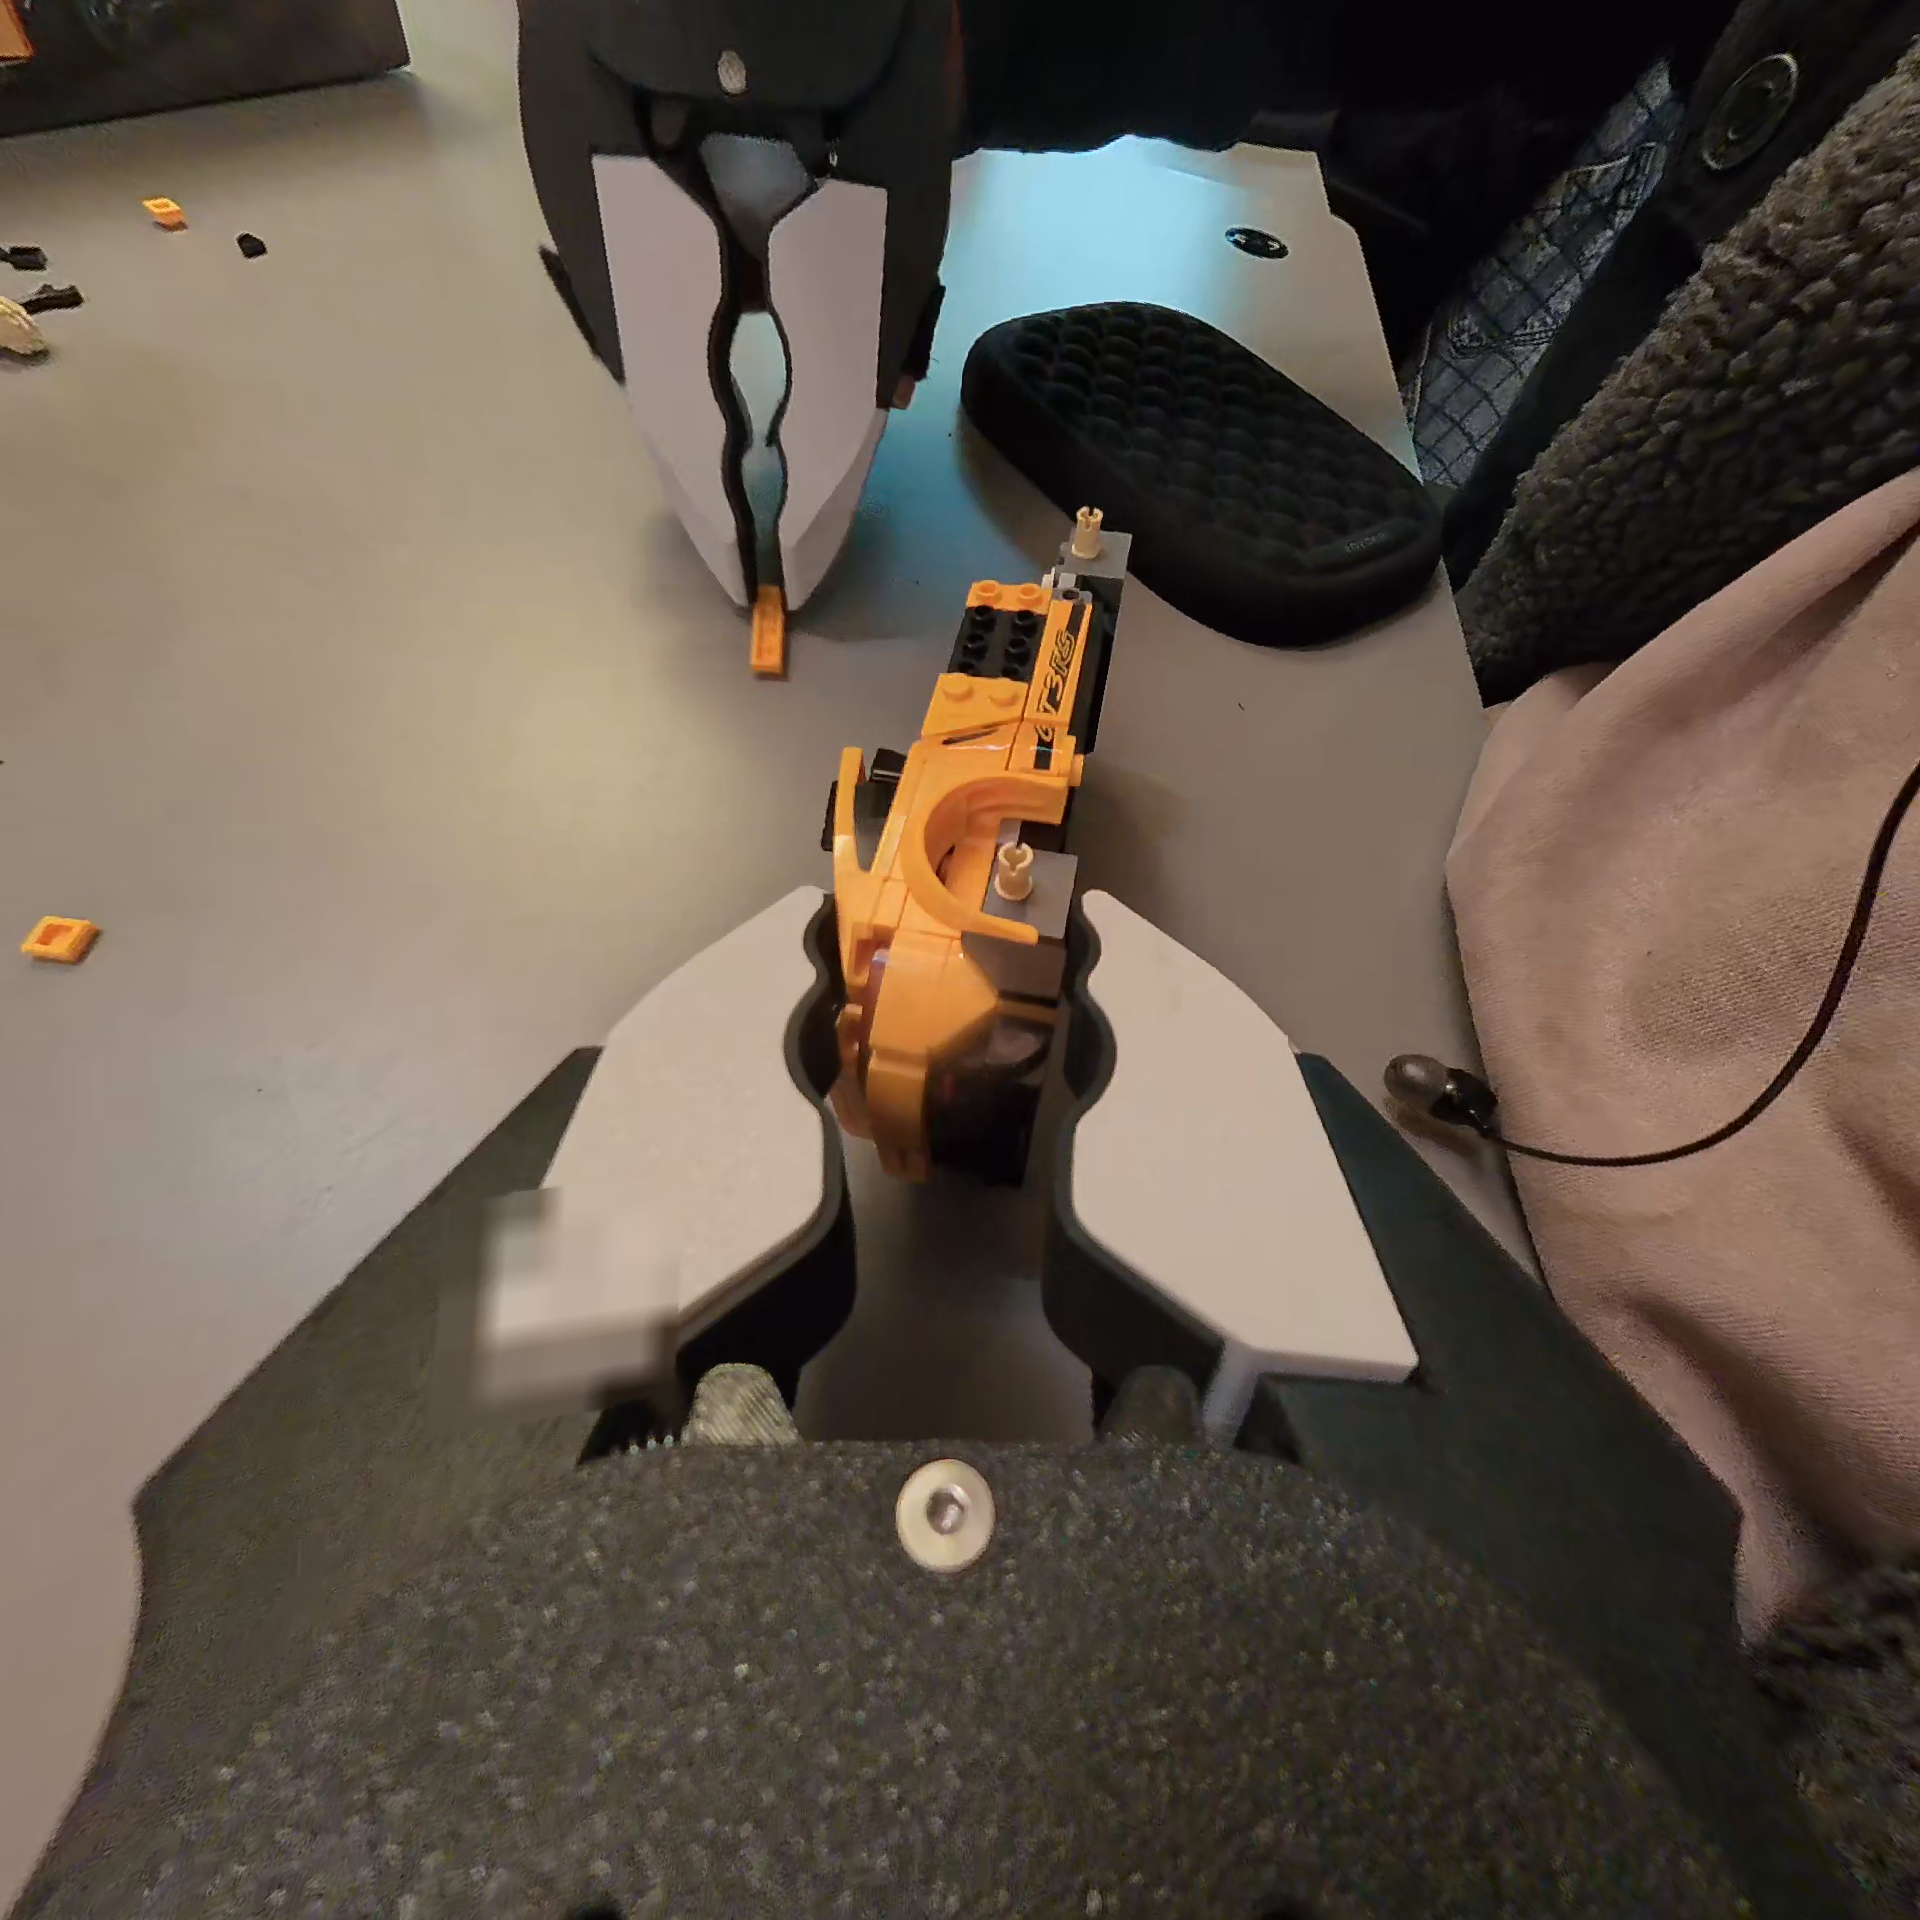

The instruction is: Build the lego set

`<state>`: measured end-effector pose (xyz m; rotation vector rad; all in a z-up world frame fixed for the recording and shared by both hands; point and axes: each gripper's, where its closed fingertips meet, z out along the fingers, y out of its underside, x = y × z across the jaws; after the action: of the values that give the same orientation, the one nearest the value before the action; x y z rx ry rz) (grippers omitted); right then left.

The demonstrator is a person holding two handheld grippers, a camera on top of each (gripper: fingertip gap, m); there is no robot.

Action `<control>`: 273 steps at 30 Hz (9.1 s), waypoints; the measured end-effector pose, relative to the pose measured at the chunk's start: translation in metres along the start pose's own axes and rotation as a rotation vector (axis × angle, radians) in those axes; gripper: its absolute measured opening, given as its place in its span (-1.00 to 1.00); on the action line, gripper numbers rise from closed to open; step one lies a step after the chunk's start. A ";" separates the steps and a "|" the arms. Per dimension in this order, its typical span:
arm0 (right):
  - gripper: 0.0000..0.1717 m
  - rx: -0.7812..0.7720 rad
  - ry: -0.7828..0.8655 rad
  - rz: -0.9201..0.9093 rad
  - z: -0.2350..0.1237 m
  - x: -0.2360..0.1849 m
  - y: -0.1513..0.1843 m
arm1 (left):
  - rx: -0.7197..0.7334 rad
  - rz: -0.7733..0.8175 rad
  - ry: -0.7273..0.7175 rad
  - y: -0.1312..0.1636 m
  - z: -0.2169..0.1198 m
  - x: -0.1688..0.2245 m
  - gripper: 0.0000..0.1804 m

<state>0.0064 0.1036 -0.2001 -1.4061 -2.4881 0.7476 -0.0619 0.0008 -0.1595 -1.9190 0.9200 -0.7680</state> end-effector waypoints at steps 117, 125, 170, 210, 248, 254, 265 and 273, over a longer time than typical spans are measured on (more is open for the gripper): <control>-0.92 0.080 -0.920 0.487 -0.007 -0.069 -0.088 | -0.037 0.274 -0.212 -0.003 0.006 -0.008 -0.55; -0.92 0.081 -0.879 0.474 -0.007 -0.070 -0.089 | -0.037 0.311 -0.225 -0.003 0.004 -0.006 -0.55; -0.19 0.292 -0.224 0.307 0.018 -0.069 -0.057 | -0.039 0.884 -0.424 -0.011 0.005 0.002 -0.55; -0.23 0.269 0.302 -0.121 0.017 -0.057 -0.054 | -0.144 0.297 -0.082 0.016 0.026 -0.004 -0.13; -0.16 0.346 0.435 -0.228 0.004 -0.045 -0.059 | -0.111 0.072 -0.036 0.008 0.025 -0.011 -0.13; -0.22 0.372 0.568 -0.284 -0.006 -0.037 -0.069 | -0.076 -0.102 0.034 0.001 0.025 -0.012 -0.13; -0.26 0.455 0.536 -0.279 -0.014 -0.042 -0.077 | -0.064 -0.160 0.075 0.000 0.021 -0.011 -0.13; -0.28 0.474 0.531 -0.281 -0.017 -0.043 -0.078 | -0.071 -0.153 0.084 0.001 0.020 -0.010 -0.13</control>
<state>-0.0225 0.0404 -0.1417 -0.9112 -1.8816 0.7224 -0.0525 0.0173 -0.1709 -2.0503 0.8679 -0.9226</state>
